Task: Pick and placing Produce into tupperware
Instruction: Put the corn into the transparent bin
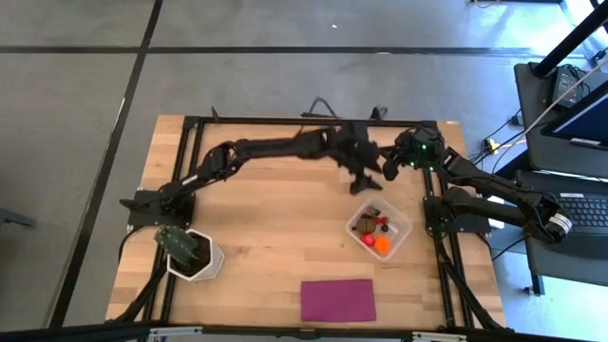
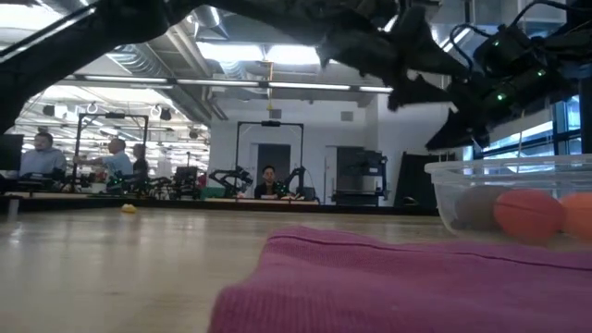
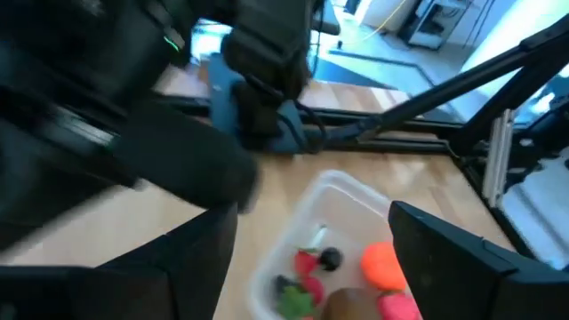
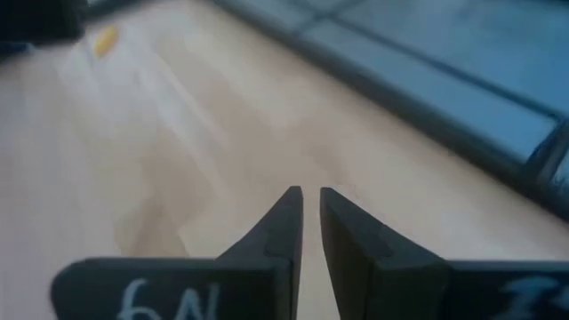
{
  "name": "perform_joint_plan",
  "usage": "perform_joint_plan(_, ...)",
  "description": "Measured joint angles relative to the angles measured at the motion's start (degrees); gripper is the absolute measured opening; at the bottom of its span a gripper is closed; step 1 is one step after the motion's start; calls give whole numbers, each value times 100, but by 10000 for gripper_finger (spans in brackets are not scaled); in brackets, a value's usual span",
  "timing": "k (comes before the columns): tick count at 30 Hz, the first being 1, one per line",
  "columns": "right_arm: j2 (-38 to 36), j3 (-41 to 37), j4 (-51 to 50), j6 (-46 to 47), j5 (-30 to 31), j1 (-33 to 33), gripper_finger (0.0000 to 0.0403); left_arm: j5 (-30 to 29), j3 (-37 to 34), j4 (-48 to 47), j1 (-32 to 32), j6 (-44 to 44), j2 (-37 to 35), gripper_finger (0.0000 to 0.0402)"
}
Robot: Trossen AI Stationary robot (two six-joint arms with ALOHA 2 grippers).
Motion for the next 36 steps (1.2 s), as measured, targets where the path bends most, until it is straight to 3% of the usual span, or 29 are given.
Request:
perform_joint_plan(3,-40,48,494,78,54,-12,46,-107,618,-682,179,444,-4,284)
perform_joint_plan(5,-55,240,579,-12,64,-10,46,-288,422,-637,253,618,-287,281)
perform_joint_plan(7,-52,520,555,-38,-43,6,46,-837,414,-831,383,776,-516,279)
perform_joint_plan(11,-57,1081,595,-146,-17,-2,46,-1883,417,-2218,611,1122,-1034,275)
perform_joint_plan(18,-57,1537,524,-474,-17,-2,46,-2422,412,-4828,784,1362,-1721,275)
perform_joint_plan(24,-52,1545,321,-479,-12,0,46,-3412,398,-7020,793,1581,-1992,270)
perform_joint_plan(30,-50,1545,161,-391,-1,0,46,-3356,-132,-6891,919,1695,-2362,257)
perform_joint_plan(36,-37,1545,149,-222,5,0,46,-3167,-1427,-6893,1195,1619,-2786,244)
